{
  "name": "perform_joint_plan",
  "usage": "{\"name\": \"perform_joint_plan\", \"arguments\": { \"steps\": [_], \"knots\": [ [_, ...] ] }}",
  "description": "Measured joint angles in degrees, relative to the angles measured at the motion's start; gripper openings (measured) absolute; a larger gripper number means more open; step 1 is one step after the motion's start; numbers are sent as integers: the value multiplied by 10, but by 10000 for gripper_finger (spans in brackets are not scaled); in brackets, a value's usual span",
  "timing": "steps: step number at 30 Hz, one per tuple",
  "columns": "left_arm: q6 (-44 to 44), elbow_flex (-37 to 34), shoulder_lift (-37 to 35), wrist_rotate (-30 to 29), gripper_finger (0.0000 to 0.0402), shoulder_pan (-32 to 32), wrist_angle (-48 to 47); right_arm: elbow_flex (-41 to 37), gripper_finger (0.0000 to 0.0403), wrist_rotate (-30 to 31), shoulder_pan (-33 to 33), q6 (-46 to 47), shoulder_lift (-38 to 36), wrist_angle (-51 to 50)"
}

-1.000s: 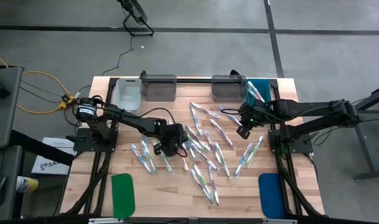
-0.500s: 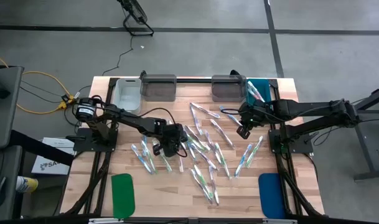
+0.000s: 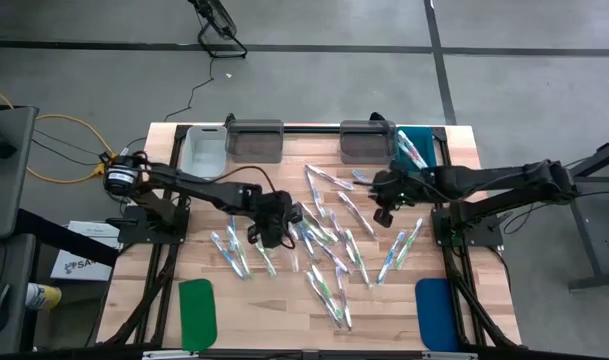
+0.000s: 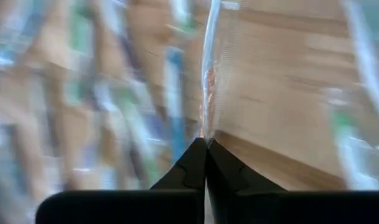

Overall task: Pick & Place Toothbrushes
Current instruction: Put the orange toothbrush into the blue bin

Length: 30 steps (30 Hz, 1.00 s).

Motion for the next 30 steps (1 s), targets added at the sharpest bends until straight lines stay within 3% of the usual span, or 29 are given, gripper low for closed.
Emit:
{"name": "perform_joint_plan", "arguments": {
  "steps": [12, 16, 23, 30],
  "knots": [
    [62, 8, -19, 19, 0, 24, 218, -147, 70, 45, 61, -223, 3, 348],
    [29, 8, -19, 92, 0, 72, 286, -179, 70, 45, 85, -294, 3, 425],
    [-90, 8, -17, 245, 0, 158, 381, -187, 73, 47, 107, -363, 2, 470],
    [-172, 8, 7, 288, 0, 192, 436, -187, 140, 43, 83, -404, 30, 581]
  ]
}}
